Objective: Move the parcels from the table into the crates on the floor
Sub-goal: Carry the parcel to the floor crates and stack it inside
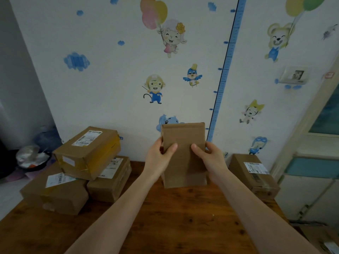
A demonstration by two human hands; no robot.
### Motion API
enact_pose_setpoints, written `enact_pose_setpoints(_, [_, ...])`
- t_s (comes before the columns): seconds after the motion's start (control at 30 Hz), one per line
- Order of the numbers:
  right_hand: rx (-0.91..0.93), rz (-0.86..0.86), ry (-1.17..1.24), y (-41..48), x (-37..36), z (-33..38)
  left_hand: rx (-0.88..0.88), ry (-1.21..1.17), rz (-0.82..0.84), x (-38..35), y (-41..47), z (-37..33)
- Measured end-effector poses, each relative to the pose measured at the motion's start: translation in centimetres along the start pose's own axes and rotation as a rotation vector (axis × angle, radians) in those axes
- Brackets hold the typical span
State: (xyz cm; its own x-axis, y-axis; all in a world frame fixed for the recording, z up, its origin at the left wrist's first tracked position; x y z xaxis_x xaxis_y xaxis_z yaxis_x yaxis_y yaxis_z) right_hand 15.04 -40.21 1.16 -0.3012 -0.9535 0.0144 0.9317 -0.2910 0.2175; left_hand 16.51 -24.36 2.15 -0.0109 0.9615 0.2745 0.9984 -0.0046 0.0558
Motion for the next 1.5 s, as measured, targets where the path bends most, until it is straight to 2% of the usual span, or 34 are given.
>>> enact_pose_setpoints(0.1, [-0.060, -0.029, 0.059, 0.2, -0.2, 0.3, 0.007, -0.006, 0.011, 0.0, 0.1, 0.2])
enact_pose_setpoints(0.23, [-0.015, -0.021, -0.001, 0.2, -0.2, 0.2, 0.009, 0.007, 0.001, -0.1, 0.3, 0.2])
enact_pose_setpoints(0.33, [-0.053, -0.009, 0.065, 0.3, -0.4, 0.3, 0.029, -0.023, 0.023, 0.1, 0.4, 0.1])
enact_pose_setpoints(0.53, [-0.211, -0.008, 0.143, 0.7, -0.3, 0.1, 0.203, -0.104, 0.014, -0.1, 0.7, 0.0])
enact_pose_setpoints(0.63, [-0.219, 0.022, 0.150, 0.7, -0.2, 0.1, 0.251, -0.106, 0.027, -0.3, 0.8, 0.5])
enact_pose_setpoints(0.7, [-0.191, 0.045, 0.176, 0.5, -0.4, 0.5, 0.262, -0.190, 0.019, -0.4, 0.9, 0.7])
enact_pose_setpoints(0.8, [-0.145, 0.017, 0.203, 0.4, -0.5, 0.7, 0.254, -0.280, 0.023, -0.8, 0.8, 0.7])
enact_pose_setpoints(1.07, [-0.074, -0.069, 0.106, -0.3, -0.6, 0.2, 0.174, -0.269, -0.015, -1.0, 0.7, 0.6])
enact_pose_setpoints(1.3, [-0.030, -0.016, 0.137, -0.1, -0.5, 0.4, 0.136, -0.339, -0.064, -0.9, 0.7, 0.8])
enact_pose_setpoints(1.4, [0.025, -0.028, 0.096, -0.2, -0.7, 0.4, 0.097, -0.278, -0.100, -0.9, 0.8, 1.0])
enact_pose_setpoints(1.5, [-0.007, -0.037, 0.119, -0.2, -0.8, 0.1, 0.079, -0.263, -0.108, -0.8, 0.8, 1.1])
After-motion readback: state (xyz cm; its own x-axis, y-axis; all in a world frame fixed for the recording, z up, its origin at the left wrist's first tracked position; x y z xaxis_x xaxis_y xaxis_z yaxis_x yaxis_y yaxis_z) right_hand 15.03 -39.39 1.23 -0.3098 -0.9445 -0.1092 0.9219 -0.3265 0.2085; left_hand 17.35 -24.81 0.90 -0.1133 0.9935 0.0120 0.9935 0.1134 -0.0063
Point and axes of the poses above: each hand's wrist, its own y-axis towards the middle knuckle, its own x-axis out of the back of the hand, z = x × y, the point moved 2 cm from there along y, towards the middle knuckle, and after that the axes turned 11 degrees about x, right-handed, at the moved point
